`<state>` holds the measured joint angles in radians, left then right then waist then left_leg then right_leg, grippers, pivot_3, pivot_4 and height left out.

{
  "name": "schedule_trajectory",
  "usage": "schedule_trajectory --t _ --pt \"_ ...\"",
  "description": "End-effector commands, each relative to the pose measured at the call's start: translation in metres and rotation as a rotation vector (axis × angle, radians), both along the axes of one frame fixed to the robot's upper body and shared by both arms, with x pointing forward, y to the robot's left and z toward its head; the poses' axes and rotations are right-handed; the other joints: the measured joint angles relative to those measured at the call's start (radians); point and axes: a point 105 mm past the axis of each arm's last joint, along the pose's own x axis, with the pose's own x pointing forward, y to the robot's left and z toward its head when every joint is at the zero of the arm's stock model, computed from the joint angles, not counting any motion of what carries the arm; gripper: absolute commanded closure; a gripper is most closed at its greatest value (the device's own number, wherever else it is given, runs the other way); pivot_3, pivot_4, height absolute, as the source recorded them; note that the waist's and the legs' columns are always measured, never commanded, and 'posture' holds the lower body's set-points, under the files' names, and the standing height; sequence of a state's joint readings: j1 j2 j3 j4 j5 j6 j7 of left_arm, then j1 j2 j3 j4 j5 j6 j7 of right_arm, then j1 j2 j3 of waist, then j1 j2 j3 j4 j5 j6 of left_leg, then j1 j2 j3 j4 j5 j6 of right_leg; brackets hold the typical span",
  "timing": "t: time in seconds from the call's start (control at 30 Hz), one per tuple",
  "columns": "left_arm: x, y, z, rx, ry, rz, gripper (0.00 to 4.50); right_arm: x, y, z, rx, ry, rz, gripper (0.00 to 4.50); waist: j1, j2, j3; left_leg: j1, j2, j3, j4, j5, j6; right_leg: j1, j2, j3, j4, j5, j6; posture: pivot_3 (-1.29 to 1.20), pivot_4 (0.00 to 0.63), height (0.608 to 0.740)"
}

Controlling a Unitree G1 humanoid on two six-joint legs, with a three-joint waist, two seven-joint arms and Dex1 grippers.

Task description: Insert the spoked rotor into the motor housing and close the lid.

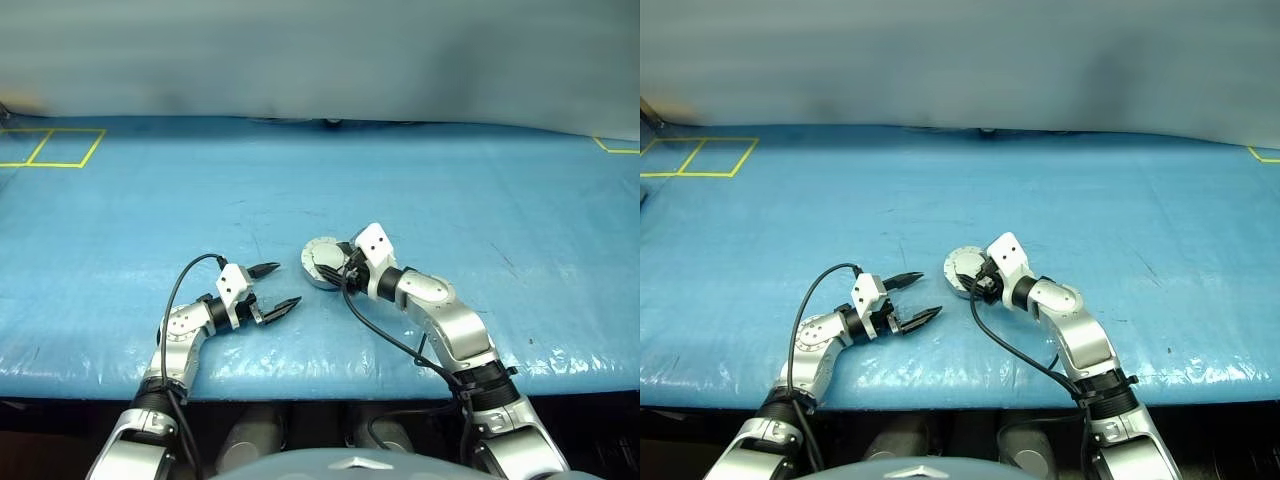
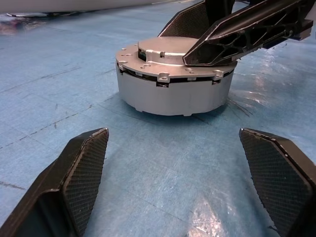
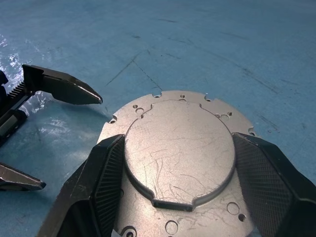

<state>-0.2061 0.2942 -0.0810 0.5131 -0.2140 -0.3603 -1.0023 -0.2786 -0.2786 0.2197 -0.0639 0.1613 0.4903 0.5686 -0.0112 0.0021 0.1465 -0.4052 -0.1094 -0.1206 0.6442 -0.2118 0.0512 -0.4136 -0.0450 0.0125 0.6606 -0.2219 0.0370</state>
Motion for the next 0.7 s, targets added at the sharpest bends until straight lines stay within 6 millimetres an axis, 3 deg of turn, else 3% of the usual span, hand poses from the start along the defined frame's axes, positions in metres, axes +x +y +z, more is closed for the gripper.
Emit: schedule_trajectory --t 0.03,0.2,0.43,0.7 --pt "0.0 -0.002 0.006 -0.01 -0.025 -0.004 0.0 -0.003 -0.004 -0.02 -0.069 0.074 -0.005 1.49 0.0 0.0 0.0 0.001 0.0 0.0 0.0 0.0 0.0 0.001 0.0 0.0 0.0 0.0 0.0 0.0 0.15 0.74" --pt "-0.001 -0.003 0.006 -0.013 -0.023 -0.007 0.0 -0.006 -0.01 -0.033 -0.146 0.114 -0.014 1.49 0.0 0.0 -0.001 0.003 0.0 0.0 0.0 0.0 -0.001 0.003 0.0 0.0 0.0 -0.002 0.002 0.0 0.15 0.74" --pt "-0.001 -0.004 0.006 -0.014 -0.021 -0.012 0.0 -0.004 -0.017 -0.036 -0.133 0.162 -0.066 1.49 0.001 0.0 -0.003 0.003 0.0 0.0 0.0 -0.001 -0.002 0.003 0.0 0.0 0.0 -0.003 0.003 0.0 0.15 0.74" --pt "-0.001 -0.005 0.006 -0.014 -0.018 -0.017 0.0 -0.006 -0.01 -0.031 -0.071 0.19 -0.061 1.49 0.001 -0.001 -0.006 0.003 0.0 0.0 0.0 -0.002 -0.004 0.004 0.0 0.0 0.0 -0.004 0.002 0.0 0.15 0.74"
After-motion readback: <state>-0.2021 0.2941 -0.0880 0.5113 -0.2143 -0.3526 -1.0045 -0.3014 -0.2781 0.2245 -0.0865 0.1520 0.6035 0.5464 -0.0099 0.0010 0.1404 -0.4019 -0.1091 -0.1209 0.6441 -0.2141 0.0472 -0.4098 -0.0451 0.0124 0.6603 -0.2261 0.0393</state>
